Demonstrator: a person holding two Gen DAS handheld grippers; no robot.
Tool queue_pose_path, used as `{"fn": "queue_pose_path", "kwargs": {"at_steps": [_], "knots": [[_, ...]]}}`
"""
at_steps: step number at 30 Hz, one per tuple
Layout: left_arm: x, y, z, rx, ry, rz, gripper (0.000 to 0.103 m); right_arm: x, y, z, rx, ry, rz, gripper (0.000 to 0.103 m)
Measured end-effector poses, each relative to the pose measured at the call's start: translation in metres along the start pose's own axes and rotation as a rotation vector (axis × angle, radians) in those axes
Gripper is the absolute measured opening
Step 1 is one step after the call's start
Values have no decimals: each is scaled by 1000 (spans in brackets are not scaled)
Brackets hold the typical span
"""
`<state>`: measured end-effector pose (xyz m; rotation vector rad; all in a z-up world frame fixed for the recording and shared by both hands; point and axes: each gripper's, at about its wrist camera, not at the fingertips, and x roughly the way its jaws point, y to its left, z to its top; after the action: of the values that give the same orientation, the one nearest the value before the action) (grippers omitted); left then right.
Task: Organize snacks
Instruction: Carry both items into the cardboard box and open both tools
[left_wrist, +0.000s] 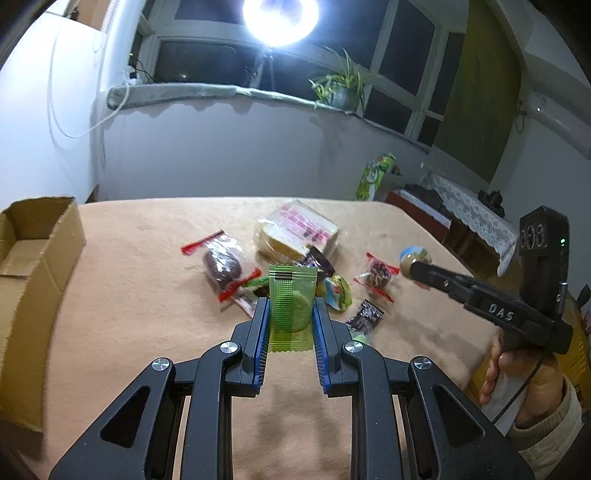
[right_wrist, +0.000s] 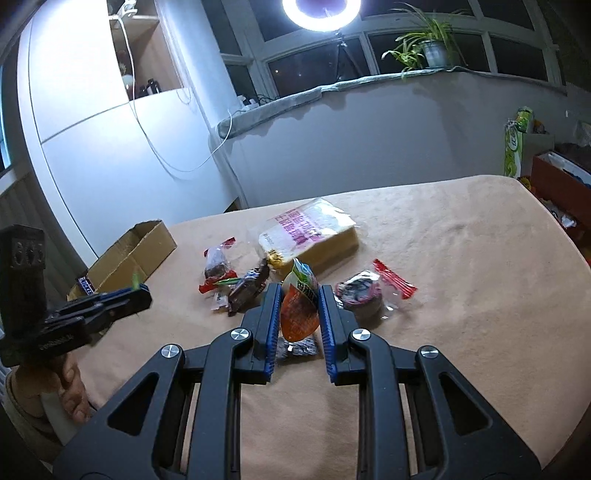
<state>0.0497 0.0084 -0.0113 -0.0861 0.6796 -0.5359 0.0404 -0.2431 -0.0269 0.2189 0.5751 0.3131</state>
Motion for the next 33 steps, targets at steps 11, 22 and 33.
{"fn": "queue_pose_path", "kwargs": {"at_steps": [11,22,33], "knots": [[-68,82,2,-103,-112,184,20,64,143,25,-209,30,199,21],[-113,181,-12,-202,-119,393,20,127,293,32,-389,50,395,21],[-113,207,-23,-240,-101,385,21,163,331,27,-420,99,422,22]]}}
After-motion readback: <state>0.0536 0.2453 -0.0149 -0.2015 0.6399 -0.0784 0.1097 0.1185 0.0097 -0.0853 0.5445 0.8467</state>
